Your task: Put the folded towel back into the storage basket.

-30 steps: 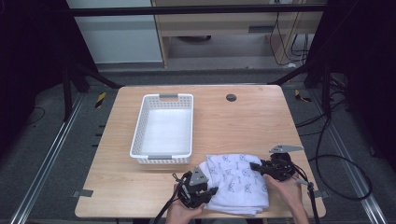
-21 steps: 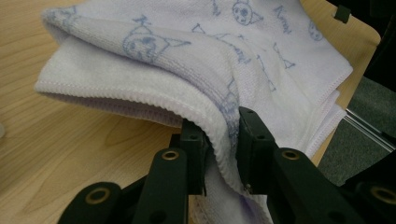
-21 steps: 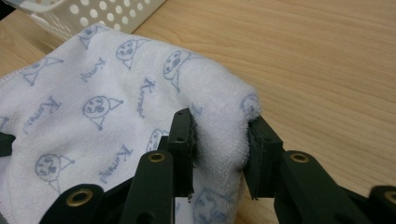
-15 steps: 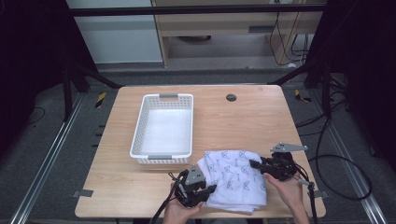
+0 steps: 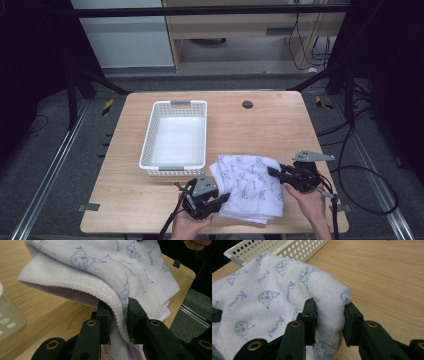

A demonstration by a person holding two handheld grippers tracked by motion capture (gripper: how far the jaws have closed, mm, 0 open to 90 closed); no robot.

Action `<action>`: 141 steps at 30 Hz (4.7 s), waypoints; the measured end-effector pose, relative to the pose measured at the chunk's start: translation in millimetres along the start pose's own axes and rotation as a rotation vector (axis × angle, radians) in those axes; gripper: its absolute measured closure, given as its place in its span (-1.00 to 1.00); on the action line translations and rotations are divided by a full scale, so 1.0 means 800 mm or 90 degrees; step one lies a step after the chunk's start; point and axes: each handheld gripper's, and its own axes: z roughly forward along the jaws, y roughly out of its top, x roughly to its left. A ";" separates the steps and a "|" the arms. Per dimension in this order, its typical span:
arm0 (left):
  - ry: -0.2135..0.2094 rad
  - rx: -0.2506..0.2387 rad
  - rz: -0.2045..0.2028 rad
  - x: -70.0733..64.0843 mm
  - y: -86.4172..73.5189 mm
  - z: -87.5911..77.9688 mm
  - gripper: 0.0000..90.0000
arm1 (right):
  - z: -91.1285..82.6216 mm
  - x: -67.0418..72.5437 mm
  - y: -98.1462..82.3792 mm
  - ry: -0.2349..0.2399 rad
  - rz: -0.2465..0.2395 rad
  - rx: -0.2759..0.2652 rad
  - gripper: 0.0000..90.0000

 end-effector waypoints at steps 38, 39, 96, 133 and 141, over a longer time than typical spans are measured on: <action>0.020 -0.063 0.008 0.004 0.025 -0.037 0.65 | -0.018 0.026 0.034 -0.017 -0.035 -0.072 0.51; 0.021 -0.064 0.009 0.005 0.026 -0.039 0.65 | -0.018 0.027 0.036 -0.017 -0.036 -0.074 0.51; 0.125 -0.166 -0.044 0.103 0.064 -0.124 0.65 | 0.050 0.101 0.165 -0.032 -0.076 -0.168 0.50; 0.199 -0.204 -0.119 0.172 0.055 -0.166 0.65 | 0.126 0.142 0.216 -0.008 -0.074 -0.195 0.50; 0.227 -0.211 -0.127 0.181 0.052 -0.172 0.65 | 0.140 0.153 0.225 -0.008 -0.083 -0.198 0.50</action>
